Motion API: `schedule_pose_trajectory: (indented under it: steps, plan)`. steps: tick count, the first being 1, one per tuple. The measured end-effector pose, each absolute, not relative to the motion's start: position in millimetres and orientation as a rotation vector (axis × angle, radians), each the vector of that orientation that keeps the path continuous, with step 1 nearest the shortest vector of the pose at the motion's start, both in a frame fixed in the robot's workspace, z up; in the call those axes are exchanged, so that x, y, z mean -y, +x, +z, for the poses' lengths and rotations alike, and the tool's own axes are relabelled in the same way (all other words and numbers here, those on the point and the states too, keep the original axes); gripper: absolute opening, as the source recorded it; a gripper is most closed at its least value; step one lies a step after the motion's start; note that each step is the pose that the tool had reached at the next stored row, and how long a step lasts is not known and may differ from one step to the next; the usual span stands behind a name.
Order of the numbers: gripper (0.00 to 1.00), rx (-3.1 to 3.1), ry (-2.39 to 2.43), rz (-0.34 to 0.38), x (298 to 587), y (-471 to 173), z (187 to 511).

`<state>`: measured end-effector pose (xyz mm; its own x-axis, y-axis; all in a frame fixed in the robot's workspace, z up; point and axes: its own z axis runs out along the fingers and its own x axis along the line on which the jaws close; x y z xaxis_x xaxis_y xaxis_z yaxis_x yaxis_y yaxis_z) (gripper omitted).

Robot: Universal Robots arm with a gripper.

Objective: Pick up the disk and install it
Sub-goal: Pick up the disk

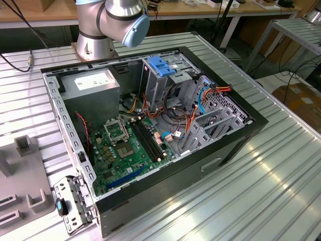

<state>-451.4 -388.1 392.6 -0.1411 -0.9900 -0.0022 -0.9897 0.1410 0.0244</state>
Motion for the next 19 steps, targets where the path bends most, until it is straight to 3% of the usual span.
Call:
schedule_pose_trajectory:
  steps: [19]
  plan:
    - [0.11, 2.348, 2.065, -0.031, 388.1, -451.4, 392.6]
